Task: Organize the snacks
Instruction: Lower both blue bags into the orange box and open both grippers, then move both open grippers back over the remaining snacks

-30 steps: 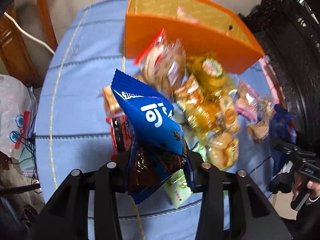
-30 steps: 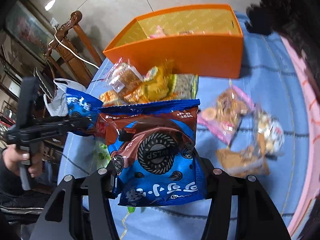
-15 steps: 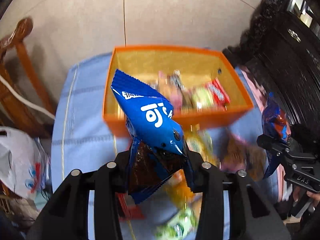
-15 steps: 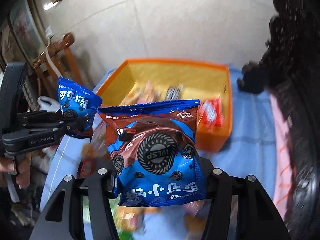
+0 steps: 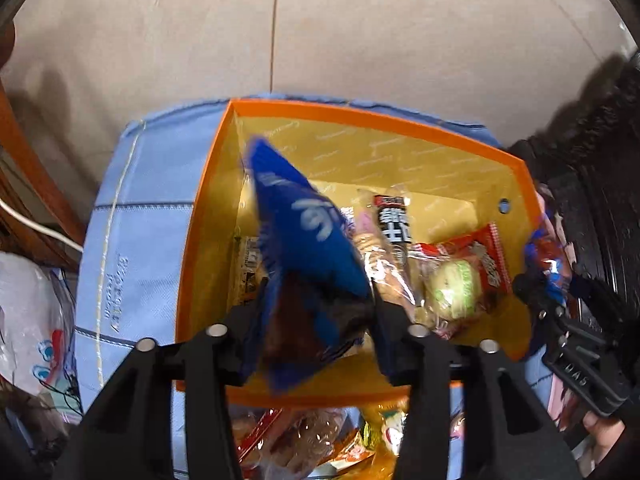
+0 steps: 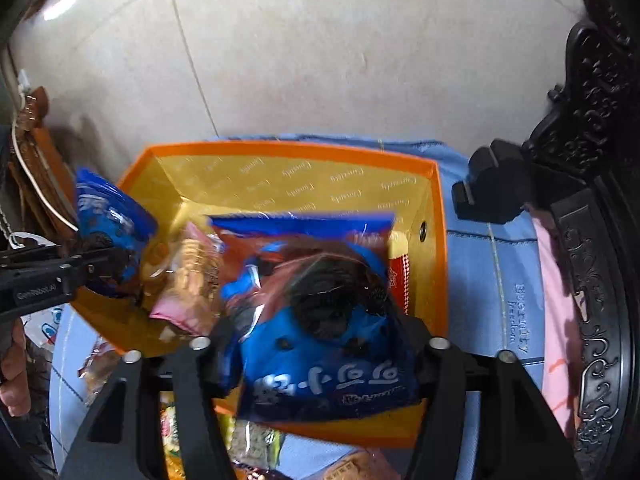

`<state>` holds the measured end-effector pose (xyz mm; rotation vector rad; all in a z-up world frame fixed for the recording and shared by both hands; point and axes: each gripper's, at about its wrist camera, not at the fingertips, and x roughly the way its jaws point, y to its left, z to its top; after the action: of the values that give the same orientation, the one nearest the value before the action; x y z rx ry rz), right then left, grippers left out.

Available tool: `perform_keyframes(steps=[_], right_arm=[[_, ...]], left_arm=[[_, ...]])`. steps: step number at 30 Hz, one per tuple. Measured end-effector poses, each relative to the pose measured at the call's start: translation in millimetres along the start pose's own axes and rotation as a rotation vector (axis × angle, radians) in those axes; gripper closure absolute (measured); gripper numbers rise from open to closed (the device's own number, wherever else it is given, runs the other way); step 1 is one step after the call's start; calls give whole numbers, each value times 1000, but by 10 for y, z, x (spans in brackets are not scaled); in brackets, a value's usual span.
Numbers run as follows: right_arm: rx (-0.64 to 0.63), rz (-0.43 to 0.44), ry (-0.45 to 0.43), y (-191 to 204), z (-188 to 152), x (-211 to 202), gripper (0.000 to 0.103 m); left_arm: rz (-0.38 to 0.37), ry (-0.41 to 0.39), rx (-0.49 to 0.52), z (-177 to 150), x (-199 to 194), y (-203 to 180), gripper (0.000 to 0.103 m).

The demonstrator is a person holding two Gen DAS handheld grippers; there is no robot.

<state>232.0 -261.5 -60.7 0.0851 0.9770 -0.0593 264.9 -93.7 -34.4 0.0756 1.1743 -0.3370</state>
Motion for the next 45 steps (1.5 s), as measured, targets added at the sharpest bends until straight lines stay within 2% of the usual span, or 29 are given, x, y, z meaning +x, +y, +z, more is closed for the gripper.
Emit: perform_keyframes(steps=[1, 2, 4, 6, 8, 11, 15, 19, 23, 28, 32, 35, 38, 42, 44, 45], right_arm=[[1, -31, -4, -11, -8, 31, 32], [6, -49, -14, -14, -23, 33, 28], [27, -48, -33, -54, -67, -10, 22], [56, -49, -52, -109, -129, -89, 18], [92, -52, -89, -167, -259, -257, 8], [124, -60, -125, -217, -512, -532, 4], [204, -39, -72, -334, -988, -760, 4], [337, 49, 0, -457, -1490, -884, 4], [431, 73, 71, -441, -1924, -904, 4], [338, 75, 124, -72, -2258, -907, 4], [244, 102, 193, 309, -2434, -837, 4], [161, 122, 208, 647, -2471, -786, 4], [79, 106, 200, 924, -2447, -707, 4], [1, 72, 199, 1170, -2392, -532, 5], [-29, 59, 206, 1236, -2369, -431, 23], [-49, 49, 226, 1256, -2378, -376, 38]], left_arm=[[6, 2, -15, -2, 17, 18, 26], [25, -6, -23, -5, 19, 27, 8], [62, -33, -5, -47, -25, 21, 8], [69, -33, 17, -101, -64, 9, 8], [96, -46, 40, -198, -147, 6, 8], [132, -68, 72, -418, -291, 22, 8], [124, -63, 100, -831, -465, 70, 8], [122, -21, 121, -1312, -535, 112, 8], [99, 41, 109, -1766, -513, 180, 8], [101, 106, 119, -2199, -453, 277, 8], [110, 121, 170, -2437, -433, 284, 8], [117, 145, 153, -2543, -421, 351, 8], [133, 170, 138, -2640, -414, 448, 8], [142, 164, 117, -2734, -472, 568, 8], [149, 170, 109, -2778, -481, 620, 8], [152, 174, 108, -2795, -477, 634, 8]])
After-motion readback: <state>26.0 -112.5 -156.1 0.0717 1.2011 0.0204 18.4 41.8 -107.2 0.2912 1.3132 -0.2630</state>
